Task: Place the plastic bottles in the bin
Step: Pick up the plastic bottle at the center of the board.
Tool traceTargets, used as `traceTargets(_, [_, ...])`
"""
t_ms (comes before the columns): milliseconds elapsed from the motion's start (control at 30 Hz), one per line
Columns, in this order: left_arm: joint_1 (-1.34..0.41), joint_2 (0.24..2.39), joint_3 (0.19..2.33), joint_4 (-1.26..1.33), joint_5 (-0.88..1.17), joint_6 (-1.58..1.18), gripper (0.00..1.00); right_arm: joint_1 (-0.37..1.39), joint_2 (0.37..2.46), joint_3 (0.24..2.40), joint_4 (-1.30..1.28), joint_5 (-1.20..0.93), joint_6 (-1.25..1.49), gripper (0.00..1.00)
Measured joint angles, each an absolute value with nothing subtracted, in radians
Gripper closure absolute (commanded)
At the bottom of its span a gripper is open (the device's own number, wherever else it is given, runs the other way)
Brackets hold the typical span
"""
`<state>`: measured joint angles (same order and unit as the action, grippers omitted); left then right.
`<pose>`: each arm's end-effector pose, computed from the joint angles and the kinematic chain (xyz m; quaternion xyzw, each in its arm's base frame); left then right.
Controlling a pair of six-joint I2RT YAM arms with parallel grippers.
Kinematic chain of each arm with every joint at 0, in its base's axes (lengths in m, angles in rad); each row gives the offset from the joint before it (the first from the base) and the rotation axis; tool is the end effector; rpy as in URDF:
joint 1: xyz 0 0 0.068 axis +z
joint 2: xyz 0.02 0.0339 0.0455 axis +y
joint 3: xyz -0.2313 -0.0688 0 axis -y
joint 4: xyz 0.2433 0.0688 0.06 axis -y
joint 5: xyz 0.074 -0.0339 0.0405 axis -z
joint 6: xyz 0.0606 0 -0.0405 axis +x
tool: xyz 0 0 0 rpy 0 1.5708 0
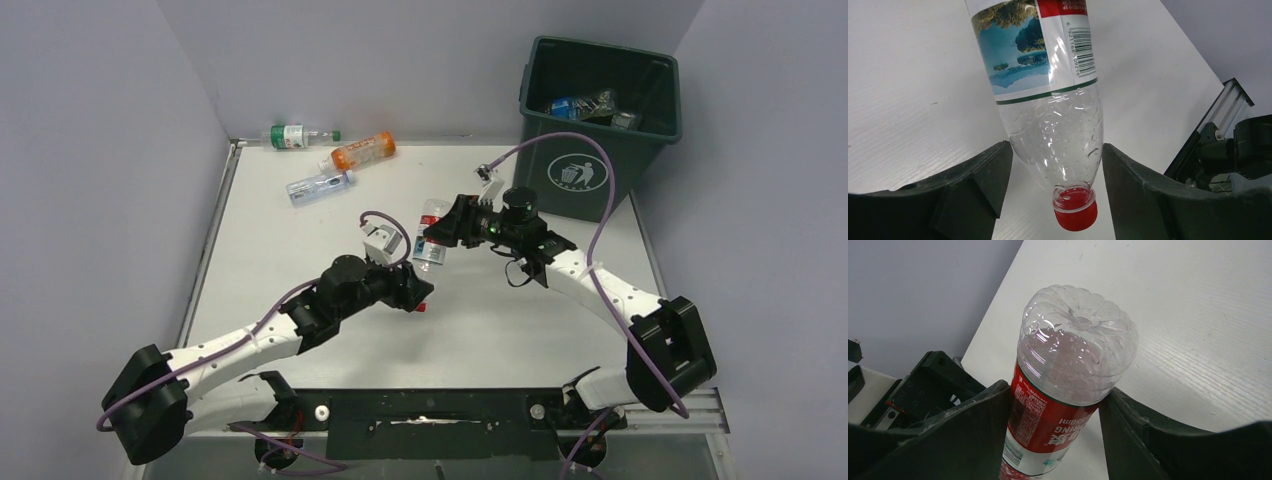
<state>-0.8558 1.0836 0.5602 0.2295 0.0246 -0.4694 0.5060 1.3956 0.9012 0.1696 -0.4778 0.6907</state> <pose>0.1833 -0.2133 0.2093 0.1614 0.7866 -0.3744 0.4637 0.2869 0.1908 0.2378 -0.0647 0.7984 0.4781 0.3602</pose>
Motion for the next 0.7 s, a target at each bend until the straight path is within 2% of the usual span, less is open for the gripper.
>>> traceTargets(67, [-0.856, 1.086, 0.574, 0.204, 0.016, -0.463, 0.17, 0.508, 1.390, 0.902, 0.157, -0.472, 0.682, 0.49])
traceTargets(100, [-0.856, 1.088, 0.585, 0.193, 0.011, -0.458, 0.16, 0.510, 1.385, 0.903, 0.145, -0.469, 0.676, 0.49])
traceTargets(367, [-0.857, 1.088, 0.691, 0.128, -0.044, -0.445, 0.14, 0.517, 1.349, 0.969, 0.043, -0.426, 0.604, 0.50])
traceTargets(700, [-0.857, 0.999, 0.703, 0.032, -0.139, -0.438, 0.13, 0.464, 1.329, 1.140, -0.130, -0.357, 0.489, 0.49])
